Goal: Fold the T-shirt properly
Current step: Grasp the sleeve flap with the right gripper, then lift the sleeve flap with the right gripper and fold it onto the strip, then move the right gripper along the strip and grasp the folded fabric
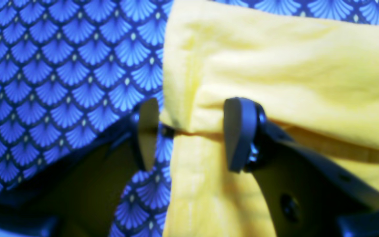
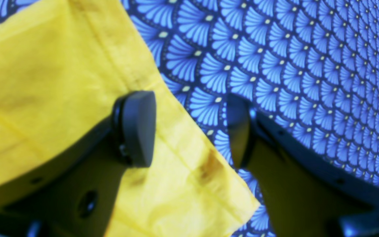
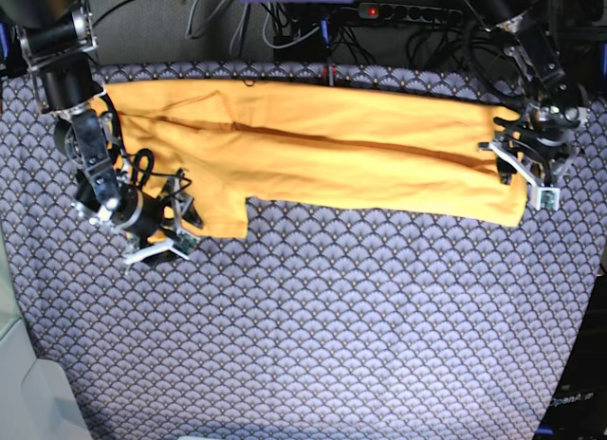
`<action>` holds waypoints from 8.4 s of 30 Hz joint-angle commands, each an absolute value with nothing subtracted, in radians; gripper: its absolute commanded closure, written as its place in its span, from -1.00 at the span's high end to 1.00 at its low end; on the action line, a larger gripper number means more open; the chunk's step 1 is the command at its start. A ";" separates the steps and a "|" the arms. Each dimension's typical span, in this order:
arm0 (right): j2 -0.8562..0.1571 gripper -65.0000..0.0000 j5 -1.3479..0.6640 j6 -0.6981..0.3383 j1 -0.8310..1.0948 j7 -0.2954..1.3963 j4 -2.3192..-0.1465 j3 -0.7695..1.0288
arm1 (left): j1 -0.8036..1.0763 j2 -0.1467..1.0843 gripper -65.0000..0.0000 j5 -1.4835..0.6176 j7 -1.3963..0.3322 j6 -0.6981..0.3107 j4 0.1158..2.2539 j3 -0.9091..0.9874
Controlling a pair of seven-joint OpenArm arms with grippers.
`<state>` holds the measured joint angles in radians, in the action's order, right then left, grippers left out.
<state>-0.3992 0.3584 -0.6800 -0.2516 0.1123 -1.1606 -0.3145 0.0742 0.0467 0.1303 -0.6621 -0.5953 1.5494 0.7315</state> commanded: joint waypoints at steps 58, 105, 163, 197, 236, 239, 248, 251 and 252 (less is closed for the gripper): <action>-0.403 0.08 -0.369 -0.698 -0.323 0.638 -1.199 0.096 | 0.065 0.064 -0.04 0.122 -0.644 -0.593 1.563 0.733; -0.401 -0.79 -0.398 -0.698 -0.286 0.562 -1.004 0.093 | 0.045 0.064 -0.03 0.124 -0.645 -0.591 1.573 0.731; -0.555 -0.95 -0.254 -0.698 0.542 0.200 -1.741 0.051 | 0.160 0.081 -0.04 0.124 -0.647 -0.598 1.633 0.733; -0.513 0.10 -0.259 -0.698 0.325 0.519 -1.926 0.104 | 0.163 0.077 -0.04 0.124 -0.644 -0.599 1.633 0.733; -0.458 0.06 -0.262 -0.698 -0.012 0.682 -1.705 -0.202 | 0.156 0.077 -0.04 0.122 -0.644 -0.599 1.633 0.733; -0.458 -0.17 -0.262 -0.698 -0.012 0.682 -1.705 -0.239 | 0.156 0.079 -0.04 0.119 -0.644 -0.599 1.633 0.733; -0.458 -1.00 -0.262 -0.698 0.007 0.691 -1.741 -0.300 | 0.156 0.081 -0.04 0.119 -0.644 -0.599 1.632 0.733; -0.458 -1.00 -0.259 -0.698 0.062 0.727 -1.834 -0.305 | 0.156 0.082 -0.04 0.117 -0.644 -0.599 1.630 0.733; -0.458 -1.00 -0.259 -0.698 0.079 0.745 -1.874 -0.305 | 0.156 0.082 -0.04 0.117 -0.644 -0.599 1.630 0.733</action>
<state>-0.4484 -0.2424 -0.7006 0.0963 0.7727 -1.8580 -0.3115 0.1654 0.0692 0.1261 -0.6617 -0.6025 1.6123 0.7311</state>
